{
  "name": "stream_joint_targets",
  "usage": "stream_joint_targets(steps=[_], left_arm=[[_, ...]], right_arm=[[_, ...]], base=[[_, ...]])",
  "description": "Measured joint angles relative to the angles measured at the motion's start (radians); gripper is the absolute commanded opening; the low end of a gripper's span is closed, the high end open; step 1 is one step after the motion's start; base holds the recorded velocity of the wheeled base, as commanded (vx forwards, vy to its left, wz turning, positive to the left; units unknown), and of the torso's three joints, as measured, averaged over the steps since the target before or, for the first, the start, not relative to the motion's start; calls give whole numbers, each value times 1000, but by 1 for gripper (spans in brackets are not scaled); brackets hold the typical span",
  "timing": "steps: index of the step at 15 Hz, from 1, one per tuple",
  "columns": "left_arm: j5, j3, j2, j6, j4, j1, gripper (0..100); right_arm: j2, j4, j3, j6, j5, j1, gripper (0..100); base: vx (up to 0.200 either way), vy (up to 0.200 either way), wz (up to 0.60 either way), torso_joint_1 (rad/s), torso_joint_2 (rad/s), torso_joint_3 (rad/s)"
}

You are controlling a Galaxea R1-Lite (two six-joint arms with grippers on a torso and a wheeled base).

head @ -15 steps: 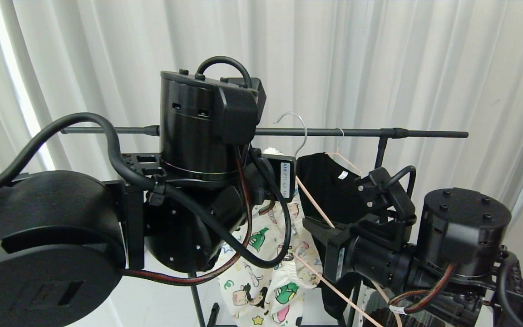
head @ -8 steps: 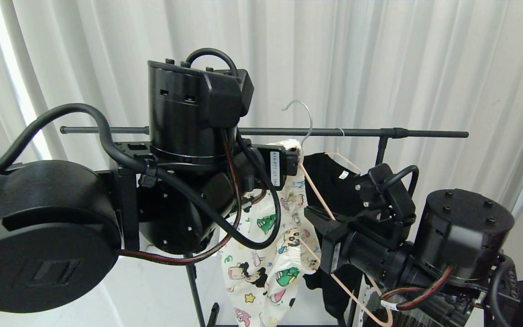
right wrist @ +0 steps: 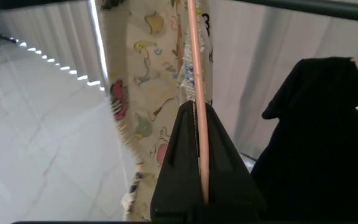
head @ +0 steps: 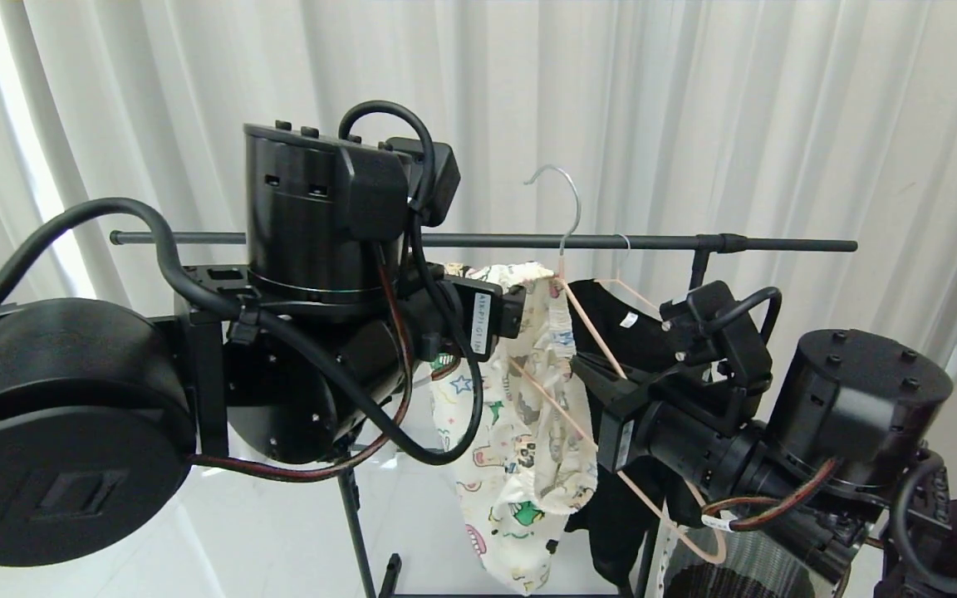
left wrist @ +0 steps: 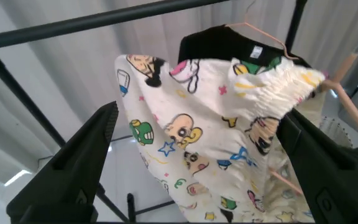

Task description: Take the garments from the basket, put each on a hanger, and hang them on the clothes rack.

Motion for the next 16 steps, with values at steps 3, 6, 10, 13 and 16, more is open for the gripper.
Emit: stream_joint_targets(steps=[3, 6, 10, 13, 16], left_arm=[[-21, 14, -16, 18, -2, -8, 100], [-21, 69, -57, 20, -7, -80, 100], [-15, 209, -113, 53, -153, -148, 100], [-16, 371, -139, 79, -365, -152, 100], [-144, 530, -157, 162, -558, -76, 100]], right_arm=[[0, -23, 4, -39, 0, -6, 0], [3, -64, 6, -56, -4, -17, 0], [1, -76, 21, -59, -46, -23, 0], [1, -110, 66, -70, -42, -27, 0], [-30, -119, 167, -84, 70, -53, 0]], base=[[0, 0, 0, 0, 0, 0], [0, 0, 0, 0, 0, 0], [0, 0, 0, 0, 0, 0], [0, 0, 0, 0, 0, 0], [0, 0, 0, 0, 0, 0]])
